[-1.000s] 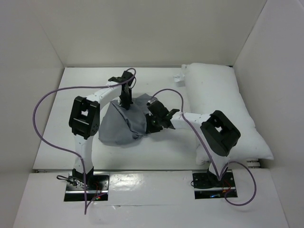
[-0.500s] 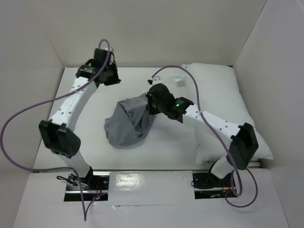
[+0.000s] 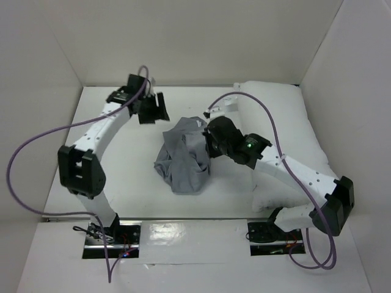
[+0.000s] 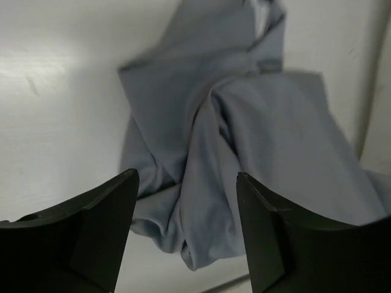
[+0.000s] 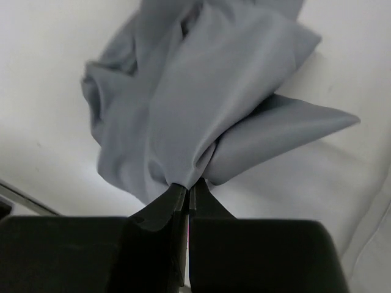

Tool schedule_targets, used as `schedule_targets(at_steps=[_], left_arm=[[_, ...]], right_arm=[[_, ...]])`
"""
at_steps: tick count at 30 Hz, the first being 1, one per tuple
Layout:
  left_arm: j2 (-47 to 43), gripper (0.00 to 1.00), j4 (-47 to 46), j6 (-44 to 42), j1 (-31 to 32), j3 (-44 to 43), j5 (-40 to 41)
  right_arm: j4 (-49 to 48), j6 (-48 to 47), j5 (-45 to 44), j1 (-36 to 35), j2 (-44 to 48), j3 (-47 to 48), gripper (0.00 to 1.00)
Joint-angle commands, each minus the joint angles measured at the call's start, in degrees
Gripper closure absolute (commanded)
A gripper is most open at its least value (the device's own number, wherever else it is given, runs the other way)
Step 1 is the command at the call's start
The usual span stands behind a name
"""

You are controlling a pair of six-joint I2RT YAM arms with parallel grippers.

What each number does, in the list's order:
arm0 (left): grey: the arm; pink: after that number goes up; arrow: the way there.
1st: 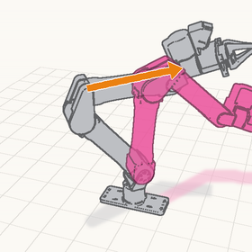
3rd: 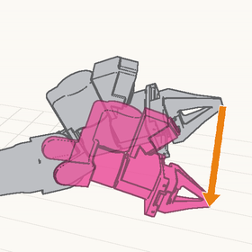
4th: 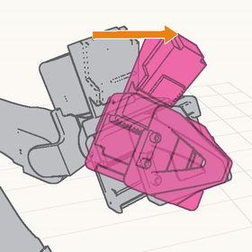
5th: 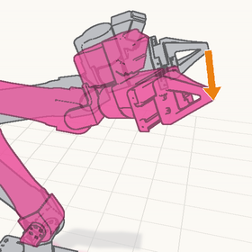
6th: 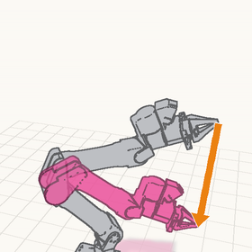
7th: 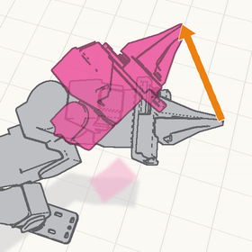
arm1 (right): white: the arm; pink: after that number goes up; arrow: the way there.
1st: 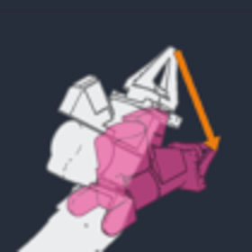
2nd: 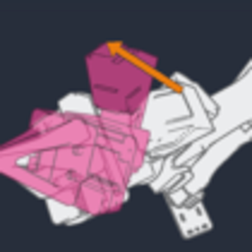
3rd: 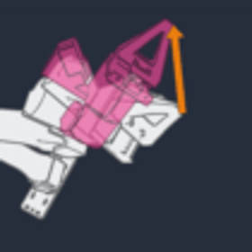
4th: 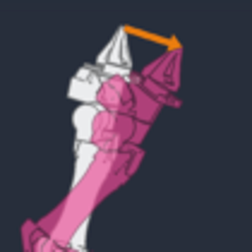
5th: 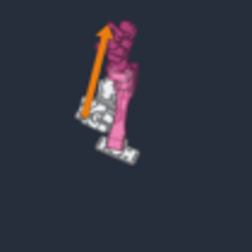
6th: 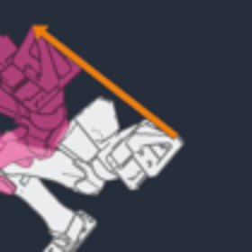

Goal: Put the pillow into the pillowcase

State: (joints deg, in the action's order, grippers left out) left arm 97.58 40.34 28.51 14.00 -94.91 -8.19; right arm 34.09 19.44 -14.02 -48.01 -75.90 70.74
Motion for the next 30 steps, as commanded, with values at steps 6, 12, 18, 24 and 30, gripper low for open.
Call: schedule_targets(at_steps=[6,12,18,24,30], left_arm=[[12.5,0.2,-0.8,-0.8,9.6,-1.8,-6.5],[19.8,0.19,-0.8,-0.8,12.7,-4.7,-1.1],[22.8,0.18,-0.8,0.2,14.9,-5.3,6.7],[26.6,0.48,-1.3,-0.7,15.4,-7.8,-3.2],[18.6,1.0,-1.3,-0.7,14.0,-9.0,-7.7]], right_arm=[[9.2,3.8,-0.7,-1.0,11.4,-10.3,1.0],[13.4,5.7,-1.9,-1.0,13.8,-10.8,1.0],[15.4,6.3,-2.4,-1.0,14.8,-10.8,1.0],[15.4,6.3,-3.1,-1.0,14.2,-10.8,1.0],[15.4,4.6,-6.7,-0.5,10.0,-5.4,1.0]])
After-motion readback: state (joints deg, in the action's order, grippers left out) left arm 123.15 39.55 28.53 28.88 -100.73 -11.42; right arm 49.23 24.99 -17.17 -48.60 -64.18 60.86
